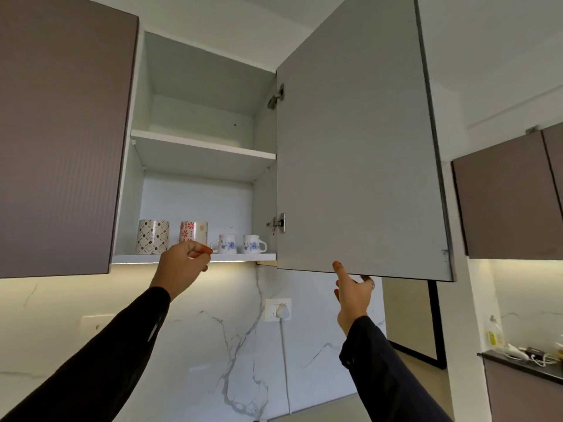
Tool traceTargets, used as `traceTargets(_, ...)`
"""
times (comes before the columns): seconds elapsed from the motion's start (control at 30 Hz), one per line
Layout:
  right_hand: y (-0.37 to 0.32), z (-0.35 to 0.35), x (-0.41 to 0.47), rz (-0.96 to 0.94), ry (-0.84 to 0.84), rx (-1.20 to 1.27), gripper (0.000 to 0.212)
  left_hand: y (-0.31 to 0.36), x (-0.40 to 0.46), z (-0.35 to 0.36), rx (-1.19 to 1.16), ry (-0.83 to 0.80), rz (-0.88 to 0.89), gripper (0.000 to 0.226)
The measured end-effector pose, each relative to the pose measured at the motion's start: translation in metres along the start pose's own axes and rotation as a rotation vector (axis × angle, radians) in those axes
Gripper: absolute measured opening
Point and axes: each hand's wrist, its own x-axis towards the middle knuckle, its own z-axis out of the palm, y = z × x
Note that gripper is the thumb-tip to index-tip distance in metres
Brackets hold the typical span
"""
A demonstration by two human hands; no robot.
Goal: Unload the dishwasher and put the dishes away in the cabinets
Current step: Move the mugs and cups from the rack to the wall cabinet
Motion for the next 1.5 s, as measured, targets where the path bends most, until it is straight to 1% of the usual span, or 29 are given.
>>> traceTargets(0.07,-0.011,-0.012,0.001,-0.010,-0.010,-0.003,0.083,0.006,-0.014,0.007,0.000,-0.008,-0.021,0.015)
traceTargets(0.1,-0.015,-0.016,0.000,-0.011,-0.011,0.000,0.080,0.008,-0.020,0.009,-0.002,-0.012,-0.030,0.013)
traceTargets(0.17,-0.020,-0.027,0.000,-0.006,-0.016,-0.003,0.063,0.014,-0.032,0.011,-0.013,-0.016,-0.051,0.010)
traceTargets(0.23,-0.022,-0.035,0.000,-0.002,-0.017,-0.017,0.041,0.018,-0.043,0.013,-0.021,-0.016,-0.063,0.010)
traceTargets(0.27,-0.022,-0.038,0.000,-0.015,-0.010,-0.031,0.034,0.021,-0.046,0.012,-0.020,-0.012,-0.064,0.010)
traceTargets(0.3,-0.021,-0.040,-0.001,-0.033,-0.001,-0.045,0.031,0.023,-0.049,0.011,-0.019,-0.009,-0.065,0.010)
traceTargets(0.4,-0.020,-0.042,-0.009,-0.096,0.022,-0.097,0.034,0.031,-0.052,0.007,-0.040,0.000,-0.077,0.011)
traceTargets(0.5,-0.017,-0.040,-0.024,-0.187,0.018,-0.146,0.029,0.039,-0.053,0.004,-0.075,0.011,-0.076,0.012)
traceTargets(0.57,-0.012,-0.036,-0.037,-0.261,-0.001,-0.191,0.030,0.044,-0.054,0.004,-0.097,0.009,-0.072,0.010)
traceTargets(0.67,-0.004,-0.026,-0.053,-0.388,-0.088,-0.293,0.025,0.047,-0.058,0.004,-0.121,-0.021,-0.059,0.008)
traceTargets(0.73,0.001,-0.019,-0.061,-0.426,-0.139,-0.369,0.037,0.049,-0.063,0.002,-0.153,-0.045,-0.053,0.010)
traceTargets(0.77,0.004,-0.014,-0.066,-0.440,-0.163,-0.402,0.038,0.050,-0.065,0.001,-0.183,-0.059,-0.052,0.013)
traceTargets(0.83,0.007,-0.002,-0.078,-0.471,-0.236,-0.440,0.026,0.052,-0.069,-0.004,-0.278,-0.086,-0.055,0.019)
traceTargets(0.87,0.010,0.004,-0.083,-0.491,-0.278,-0.461,0.016,0.054,-0.071,-0.008,-0.348,-0.097,-0.060,0.025)
traceTargets(0.9,0.013,0.011,-0.089,-0.509,-0.322,-0.486,0.015,0.055,-0.072,-0.013,-0.420,-0.105,-0.067,0.037)
traceTargets(0.93,0.015,0.018,-0.096,-0.508,-0.359,-0.509,0.028,0.054,-0.073,-0.019,-0.486,-0.100,-0.074,0.053)
traceTargets(0.97,0.017,0.025,-0.102,-0.499,-0.383,-0.523,0.036,0.053,-0.073,-0.025,-0.533,-0.091,-0.076,0.068)
traceTargets(1.0,0.020,0.032,-0.107,-0.497,-0.401,-0.538,0.039,0.050,-0.073,-0.031,-0.570,-0.082,-0.071,0.075)
traceTargets(1.07,0.027,0.046,-0.116,-0.502,-0.447,-0.576,0.042,0.042,-0.074,-0.044,-0.609,-0.082,-0.044,0.082)
traceTargets(1.17,0.044,0.068,-0.125,-0.548,-0.533,-0.682,0.043,0.028,-0.076,-0.060,-0.597,-0.097,0.005,0.093)
traceTargets(1.2,0.050,0.075,-0.128,-0.574,-0.560,-0.714,0.043,0.025,-0.076,-0.064,-0.590,-0.085,0.014,0.092)
traceTargets(1.23,0.057,0.083,-0.130,-0.603,-0.583,-0.742,0.042,0.021,-0.075,-0.068,-0.575,-0.055,0.013,0.086)
traceTargets(1.27,0.064,0.090,-0.131,-0.624,-0.600,-0.767,0.042,0.016,-0.073,-0.072,-0.546,0.003,0.001,0.071)
traceTargets(1.3,0.071,0.098,-0.132,-0.644,-0.610,-0.782,0.043,0.010,-0.069,-0.076,-0.486,0.097,-0.015,0.053)
traceTargets(1.33,0.076,0.103,-0.133,-0.659,-0.616,-0.797,0.043,0.004,-0.065,-0.080,-0.414,0.197,-0.030,0.041)
traceTargets(1.4,0.087,0.116,-0.132,-0.707,-0.618,-0.840,0.045,-0.013,-0.053,-0.088,-0.324,0.309,-0.016,0.036)
traceTargets(1.5,0.102,0.131,-0.125,-0.806,-0.664,-0.953,0.049,-0.037,-0.035,-0.098,-0.286,0.390,0.016,0.034)
